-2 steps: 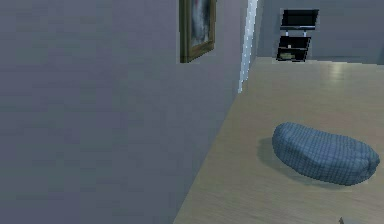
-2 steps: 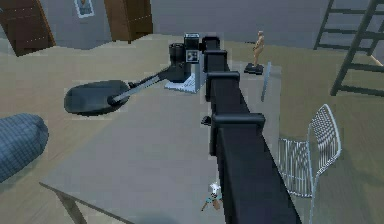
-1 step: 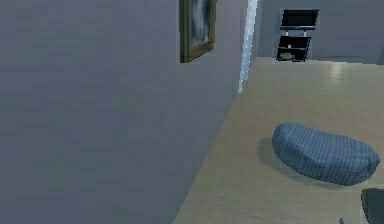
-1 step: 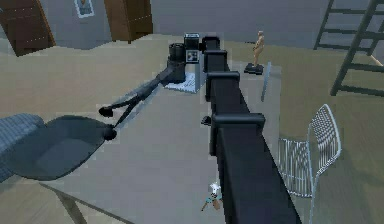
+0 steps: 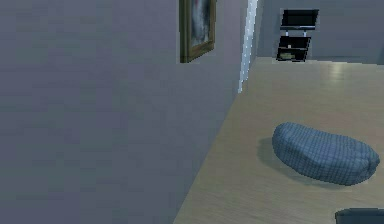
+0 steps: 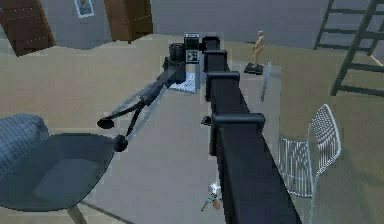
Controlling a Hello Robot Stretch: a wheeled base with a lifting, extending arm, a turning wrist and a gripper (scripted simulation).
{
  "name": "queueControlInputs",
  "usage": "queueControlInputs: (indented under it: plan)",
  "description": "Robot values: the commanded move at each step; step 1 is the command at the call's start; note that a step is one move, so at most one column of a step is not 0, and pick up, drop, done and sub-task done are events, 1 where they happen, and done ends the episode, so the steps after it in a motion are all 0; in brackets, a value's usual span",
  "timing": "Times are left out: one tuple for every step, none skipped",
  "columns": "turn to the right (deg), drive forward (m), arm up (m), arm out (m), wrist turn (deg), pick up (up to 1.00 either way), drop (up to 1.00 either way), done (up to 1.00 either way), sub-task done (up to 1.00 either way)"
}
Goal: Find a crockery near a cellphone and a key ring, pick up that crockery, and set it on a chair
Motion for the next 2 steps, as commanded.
queueControlInputs:
  plan:
    - [0.0, 0.00, 0.00, -0.40, 0.0, 0.00, 0.00, 0.00, 0.00]
    - [-45.0, 0.00, 0.00, 0.00, 0.0, 0.00, 0.00, 0.00, 0.00]
